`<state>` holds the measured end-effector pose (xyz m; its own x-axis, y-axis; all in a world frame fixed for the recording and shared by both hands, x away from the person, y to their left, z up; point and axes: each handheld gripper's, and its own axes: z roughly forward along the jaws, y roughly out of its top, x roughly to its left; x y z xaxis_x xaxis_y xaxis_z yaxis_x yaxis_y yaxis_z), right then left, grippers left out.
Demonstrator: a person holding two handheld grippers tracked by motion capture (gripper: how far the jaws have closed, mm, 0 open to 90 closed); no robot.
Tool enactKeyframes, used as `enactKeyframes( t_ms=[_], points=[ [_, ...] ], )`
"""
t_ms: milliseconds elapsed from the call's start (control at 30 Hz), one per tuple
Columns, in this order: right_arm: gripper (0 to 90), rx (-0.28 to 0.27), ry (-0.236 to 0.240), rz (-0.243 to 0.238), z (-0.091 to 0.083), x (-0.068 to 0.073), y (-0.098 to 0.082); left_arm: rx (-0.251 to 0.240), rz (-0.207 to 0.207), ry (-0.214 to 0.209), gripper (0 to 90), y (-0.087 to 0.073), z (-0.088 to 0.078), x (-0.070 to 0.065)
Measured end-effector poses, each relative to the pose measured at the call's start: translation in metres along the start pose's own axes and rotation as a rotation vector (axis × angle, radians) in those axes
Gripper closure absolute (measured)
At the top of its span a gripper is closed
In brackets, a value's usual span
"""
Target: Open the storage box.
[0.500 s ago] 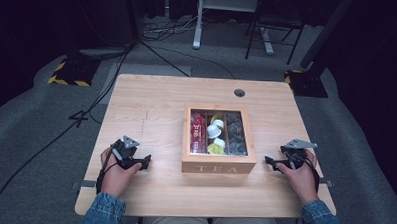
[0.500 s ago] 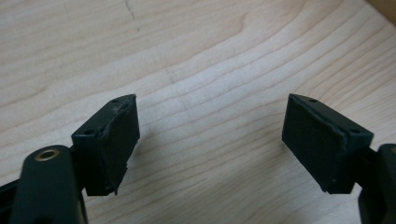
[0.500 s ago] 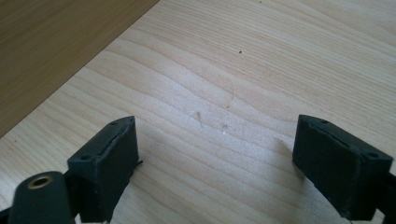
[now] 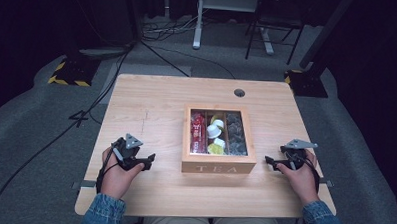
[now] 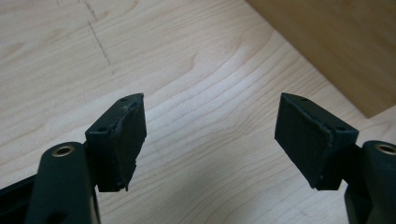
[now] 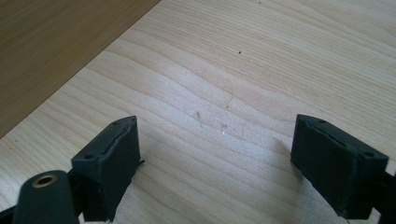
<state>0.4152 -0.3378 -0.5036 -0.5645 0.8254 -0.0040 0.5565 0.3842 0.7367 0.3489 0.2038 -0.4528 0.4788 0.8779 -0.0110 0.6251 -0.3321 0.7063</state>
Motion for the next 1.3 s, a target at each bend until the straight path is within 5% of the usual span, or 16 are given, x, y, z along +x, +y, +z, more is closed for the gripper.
enactKeyframes(
  t_ms=[467,867,1067,1300],
  points=[
    [16.1,-0.001,-0.003,0.003,0.000,0.000,0.000,-0.046,0.024,-0.086,27.6,0.008,-0.010,-0.013],
    [16.6,-0.002,-0.004,0.004,0.000,0.000,0.000,-0.083,0.080,-0.167,28.5,0.017,-0.013,-0.037],
    [16.6,-0.002,-0.004,0.004,0.000,0.000,0.000,-0.114,0.146,-0.256,30.7,0.021,-0.007,-0.056],
    [17.8,-0.004,-0.004,0.005,0.000,0.000,0.000,-0.101,0.170,-0.289,34.1,0.021,0.006,-0.069]
  ],
)
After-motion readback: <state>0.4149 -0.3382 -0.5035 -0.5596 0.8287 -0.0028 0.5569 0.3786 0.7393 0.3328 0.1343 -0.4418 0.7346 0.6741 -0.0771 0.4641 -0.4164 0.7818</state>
